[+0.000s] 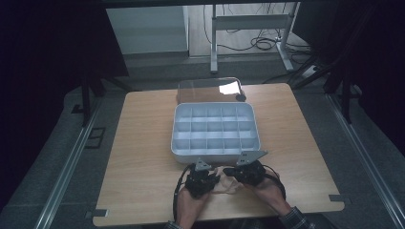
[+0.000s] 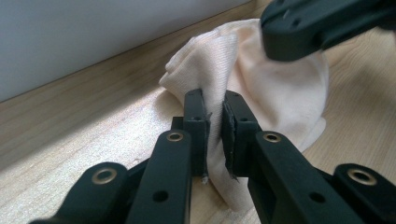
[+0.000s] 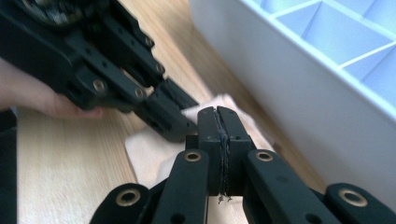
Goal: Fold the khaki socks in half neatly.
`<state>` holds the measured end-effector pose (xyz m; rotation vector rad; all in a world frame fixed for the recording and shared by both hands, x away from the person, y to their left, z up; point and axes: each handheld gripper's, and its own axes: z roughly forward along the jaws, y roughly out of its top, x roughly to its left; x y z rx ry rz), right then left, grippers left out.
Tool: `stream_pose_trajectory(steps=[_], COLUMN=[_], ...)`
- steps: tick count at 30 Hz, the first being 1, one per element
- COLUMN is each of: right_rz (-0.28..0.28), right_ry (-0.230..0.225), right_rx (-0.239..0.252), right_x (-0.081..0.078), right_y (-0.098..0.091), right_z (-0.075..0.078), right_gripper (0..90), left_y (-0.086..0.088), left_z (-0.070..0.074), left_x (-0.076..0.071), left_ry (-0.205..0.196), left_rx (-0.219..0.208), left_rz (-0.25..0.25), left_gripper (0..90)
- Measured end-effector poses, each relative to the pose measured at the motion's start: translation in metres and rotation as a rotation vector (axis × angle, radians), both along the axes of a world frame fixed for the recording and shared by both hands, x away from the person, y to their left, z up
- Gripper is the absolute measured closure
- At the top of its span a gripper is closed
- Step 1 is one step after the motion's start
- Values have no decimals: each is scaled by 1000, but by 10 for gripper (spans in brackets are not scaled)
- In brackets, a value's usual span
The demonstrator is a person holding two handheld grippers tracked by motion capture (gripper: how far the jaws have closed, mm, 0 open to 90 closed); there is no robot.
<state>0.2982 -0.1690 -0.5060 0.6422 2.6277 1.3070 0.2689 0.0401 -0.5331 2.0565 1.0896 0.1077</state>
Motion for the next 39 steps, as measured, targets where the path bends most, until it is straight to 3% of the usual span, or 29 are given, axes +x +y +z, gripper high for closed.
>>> stream_pose_trajectory(steps=[2, 7, 11, 14, 17, 19, 23, 25, 30, 33, 35, 39], right_rz=[2, 0, 7, -12, -18, -23, -15, -12, -14, -15, -18, -18], right_ry=[0, -1, 24, 34, 36, 37, 37, 31, 37, 28, 27, 26], right_rx=[19, 7, -54, -83, -64, -56, -28, -22, -4, -13, -26, -20], right_x=[0, 1, 5, 8, 8, 7, 7, 6, 6, 5, 4, 4], right_y=[-3, -5, 2, 0, -6, -9, -15, -16, -19, -18, -17, -11], right_z=[5, 10, -7, -19, -23, -25, -29, -30, -31, -31, -29, -21], right_gripper=[889, 889, 890, 891, 893, 894, 897, 897, 898, 897, 896, 895], left_y=[0, 0, 1, 5, 12, 15, 12, 10, -2, -6, -3, -4], left_z=[0, -1, -2, 0, 3, 3, -4, -5, -4, -2, -1, 1], left_x=[0, 1, 2, 1, -1, -2, -1, -1, -1, 0, 1, -1], left_ry=[-1, 4, 4, -6, -10, 7, 39, 35, 50, 63, 70, 53], left_rx=[0, -3, -3, -8, -28, -46, -48, -62, -53, -18, -37, -34], left_rz=[-1, -2, 8, 26, 48, 49, 34, 31, -5, -7, -9, -6], left_gripper=[809, 797, 769, 694, 636, 596, 529, 520, 556, 690, 802, 826])
